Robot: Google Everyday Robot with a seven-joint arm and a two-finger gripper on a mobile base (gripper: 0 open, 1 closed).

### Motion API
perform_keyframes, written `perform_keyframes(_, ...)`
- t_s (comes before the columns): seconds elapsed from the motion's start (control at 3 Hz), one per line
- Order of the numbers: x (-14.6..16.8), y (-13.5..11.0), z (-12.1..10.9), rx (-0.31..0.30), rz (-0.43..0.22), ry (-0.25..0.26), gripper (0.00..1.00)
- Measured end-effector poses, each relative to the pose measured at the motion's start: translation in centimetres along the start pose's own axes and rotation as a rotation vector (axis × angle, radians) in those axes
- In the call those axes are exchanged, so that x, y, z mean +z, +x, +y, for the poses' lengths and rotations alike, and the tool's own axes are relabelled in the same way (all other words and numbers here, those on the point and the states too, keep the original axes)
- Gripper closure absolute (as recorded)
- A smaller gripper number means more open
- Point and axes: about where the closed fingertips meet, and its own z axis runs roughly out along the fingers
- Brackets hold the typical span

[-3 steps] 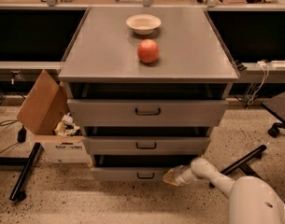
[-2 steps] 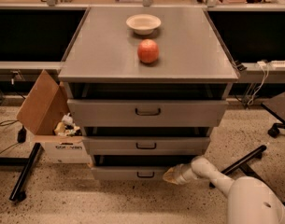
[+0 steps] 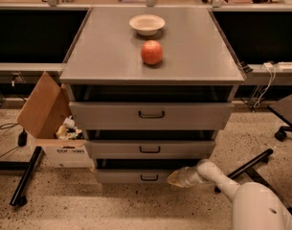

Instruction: Close bottom drawer

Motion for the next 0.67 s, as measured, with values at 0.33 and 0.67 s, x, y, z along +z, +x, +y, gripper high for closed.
perform_keyframes(0.33, -0.5, -0.4, 0.2, -0.01, -0.023, 0.009, 0.39)
perform_keyframes(0.67, -1.9, -1.3, 1.2, -0.035, -0.055, 0.016, 0.15)
